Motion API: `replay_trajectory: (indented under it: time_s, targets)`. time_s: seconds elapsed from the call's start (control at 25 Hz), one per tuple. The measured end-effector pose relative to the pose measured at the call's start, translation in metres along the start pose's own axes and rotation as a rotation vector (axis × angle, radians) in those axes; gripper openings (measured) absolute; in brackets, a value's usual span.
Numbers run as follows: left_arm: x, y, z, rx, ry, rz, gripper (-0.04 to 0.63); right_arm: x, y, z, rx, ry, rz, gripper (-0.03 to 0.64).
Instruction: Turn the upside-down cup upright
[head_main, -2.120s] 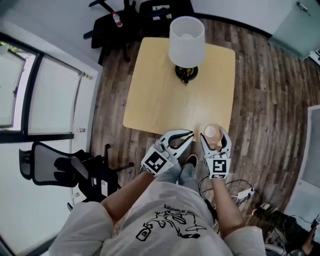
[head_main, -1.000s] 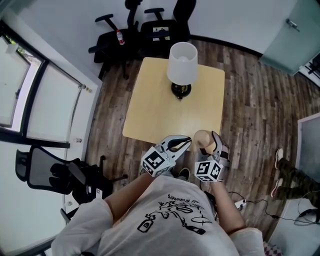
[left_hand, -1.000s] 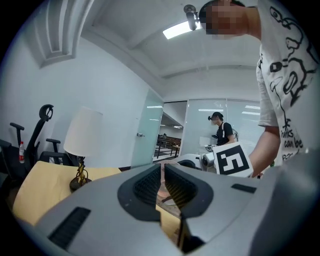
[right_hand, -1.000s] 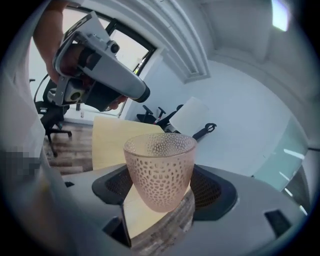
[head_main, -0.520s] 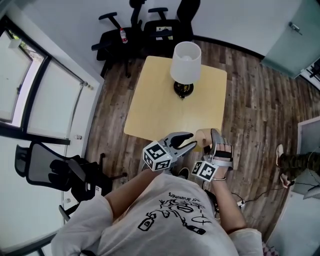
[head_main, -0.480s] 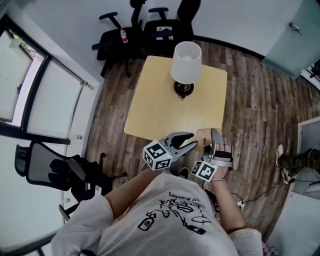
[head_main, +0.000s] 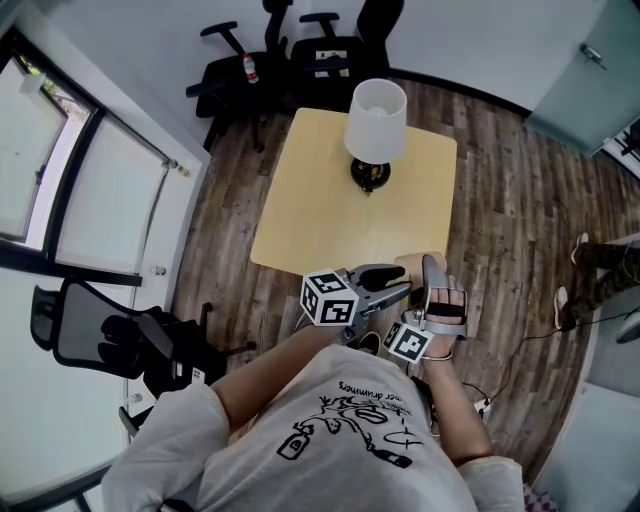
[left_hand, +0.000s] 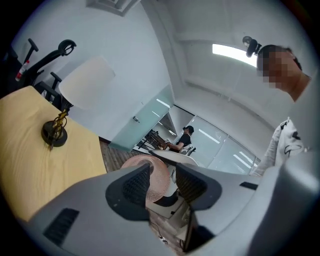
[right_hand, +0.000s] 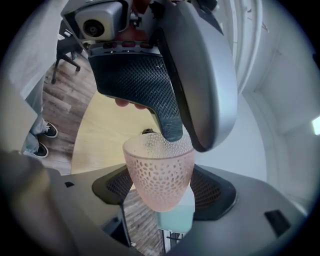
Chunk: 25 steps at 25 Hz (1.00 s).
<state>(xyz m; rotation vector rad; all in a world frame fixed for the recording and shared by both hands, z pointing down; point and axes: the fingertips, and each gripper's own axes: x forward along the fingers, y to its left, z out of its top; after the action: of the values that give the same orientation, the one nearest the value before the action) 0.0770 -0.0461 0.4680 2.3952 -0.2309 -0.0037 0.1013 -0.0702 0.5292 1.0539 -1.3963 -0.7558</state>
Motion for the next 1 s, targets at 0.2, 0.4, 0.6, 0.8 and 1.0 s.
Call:
replay_trajectory:
  time_s: [0.2,0.4,0.6,0.8,1.0]
  targets:
    - [0.012,0.001,-0.003,-0.078,0.007,-0.004,0.158,-0.002,-0.001,0.003,-0.007,-0.002,-0.016,0.362]
    - [0.017,0.002,-0.004,-0.092,0.020,0.005,0.151,-0.005,-0.006,0.008,-0.012,-0.006,-0.032,0.364]
    - [0.017,-0.005,-0.006,-0.118,0.026,-0.009,0.084,-0.008,-0.008,0.006,-0.060,0.011,-0.065,0.364]
    - [0.016,-0.005,-0.007,-0.174,0.016,-0.016,0.038,-0.007,-0.005,0.006,-0.059,0.018,-0.068,0.364]
    - [0.016,-0.002,-0.008,-0.216,0.021,-0.017,0.027,-0.006,-0.003,0.003,-0.071,0.027,-0.074,0.364]
